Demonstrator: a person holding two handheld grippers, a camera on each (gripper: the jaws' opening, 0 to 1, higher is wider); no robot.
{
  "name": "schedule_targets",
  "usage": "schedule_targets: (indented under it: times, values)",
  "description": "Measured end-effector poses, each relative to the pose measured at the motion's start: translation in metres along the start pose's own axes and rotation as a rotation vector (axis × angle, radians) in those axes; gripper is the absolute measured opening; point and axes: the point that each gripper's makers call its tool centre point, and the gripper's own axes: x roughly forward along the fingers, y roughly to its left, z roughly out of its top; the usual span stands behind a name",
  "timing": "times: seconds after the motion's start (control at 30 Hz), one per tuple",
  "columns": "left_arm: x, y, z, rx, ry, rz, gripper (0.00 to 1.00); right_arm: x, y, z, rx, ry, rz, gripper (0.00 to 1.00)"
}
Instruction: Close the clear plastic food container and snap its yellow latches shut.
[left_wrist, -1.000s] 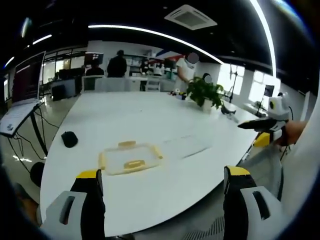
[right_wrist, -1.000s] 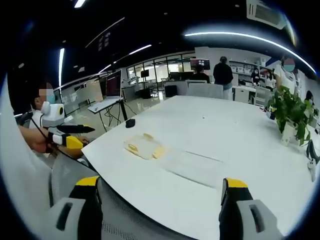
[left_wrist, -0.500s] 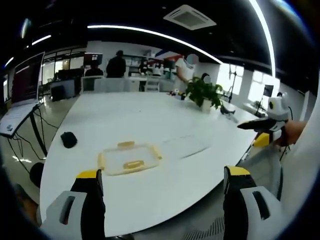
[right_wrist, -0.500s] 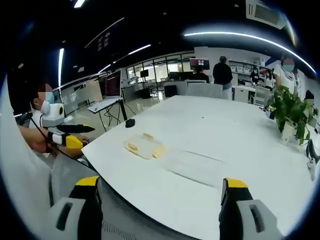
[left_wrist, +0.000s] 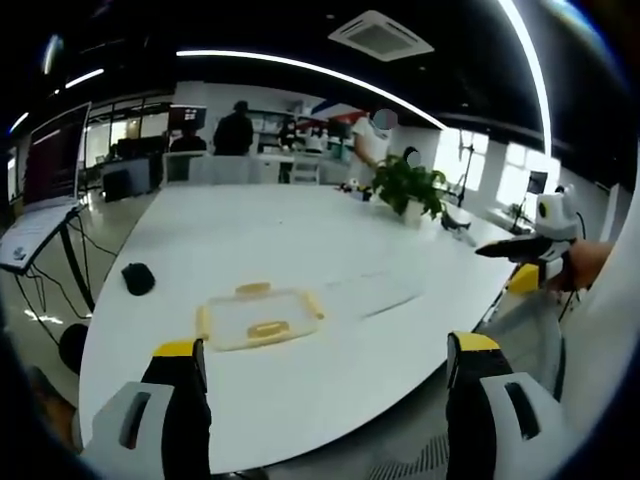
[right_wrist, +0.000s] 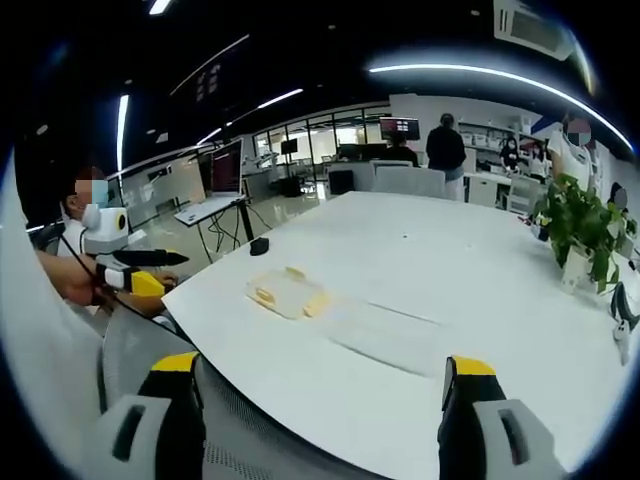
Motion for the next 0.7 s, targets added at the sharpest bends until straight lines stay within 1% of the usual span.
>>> schedule_targets:
  times: [0.23, 0.7]
  values:
    - [0.0, 0.0018, 0.0018, 0.011, -0.007, 0.004, 0.98, 0.0011, 0.0036, -0.0027, -0.005, 0.011, 0.008, 0.99]
    - [-0.0007, 0.003, 0.0026, 0.02, 0.0, 0.003, 0.98, 0.0044, 0.0064, 0.0025, 0.0, 0.003, 0.011, 0.97]
